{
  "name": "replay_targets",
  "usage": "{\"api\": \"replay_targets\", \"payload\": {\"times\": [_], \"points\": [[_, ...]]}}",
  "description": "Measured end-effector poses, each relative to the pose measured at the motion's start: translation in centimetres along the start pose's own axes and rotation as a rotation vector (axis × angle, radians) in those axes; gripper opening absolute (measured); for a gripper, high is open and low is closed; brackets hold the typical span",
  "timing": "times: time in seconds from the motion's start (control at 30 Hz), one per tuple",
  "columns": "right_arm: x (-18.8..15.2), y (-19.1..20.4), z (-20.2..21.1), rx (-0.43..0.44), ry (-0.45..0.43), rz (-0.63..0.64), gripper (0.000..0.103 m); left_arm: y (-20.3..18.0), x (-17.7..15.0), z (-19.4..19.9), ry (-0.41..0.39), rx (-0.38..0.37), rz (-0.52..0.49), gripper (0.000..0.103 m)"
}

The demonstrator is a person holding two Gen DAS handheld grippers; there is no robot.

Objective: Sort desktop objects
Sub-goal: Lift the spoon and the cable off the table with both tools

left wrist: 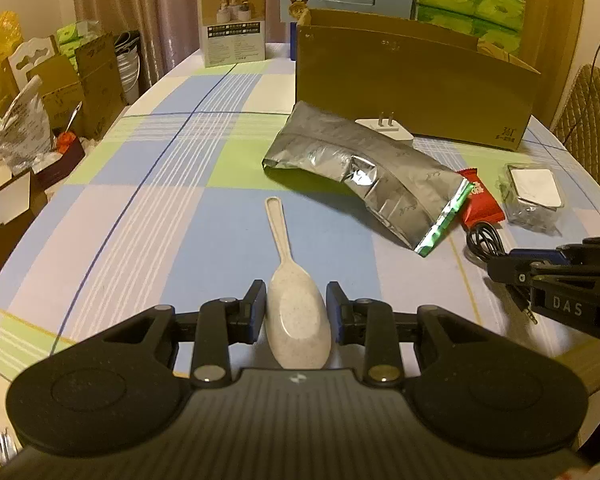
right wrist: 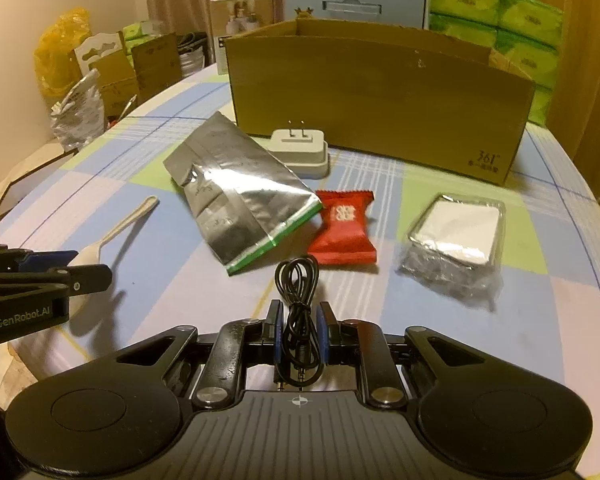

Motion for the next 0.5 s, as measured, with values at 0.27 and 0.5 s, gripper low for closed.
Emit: {"api": "replay_targets", "payload": {"times": [0.27,0.5], "points": [[-0.2,0.0,-0.1,0.007,0.009,-0.011,0.014,0.2,-1.1,-0.3,0.023,0.059,0.018,0.028],[-0.2,-0.2,-0.3,0.007,0.012,-0.023,0.014,0.0,-1.6,-0.1,0.011,0.094,0.043,0.036]]}}
Point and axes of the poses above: each gripper's, at about its wrist camera, not at the fingertips, and z roughly against the way its jaws point, y to its left, x to its top, the point moved 5 cm from there along -z, roughly the way its jaws point, and after that the axes turned 11 degrees about -x, right-handed, at the moved point
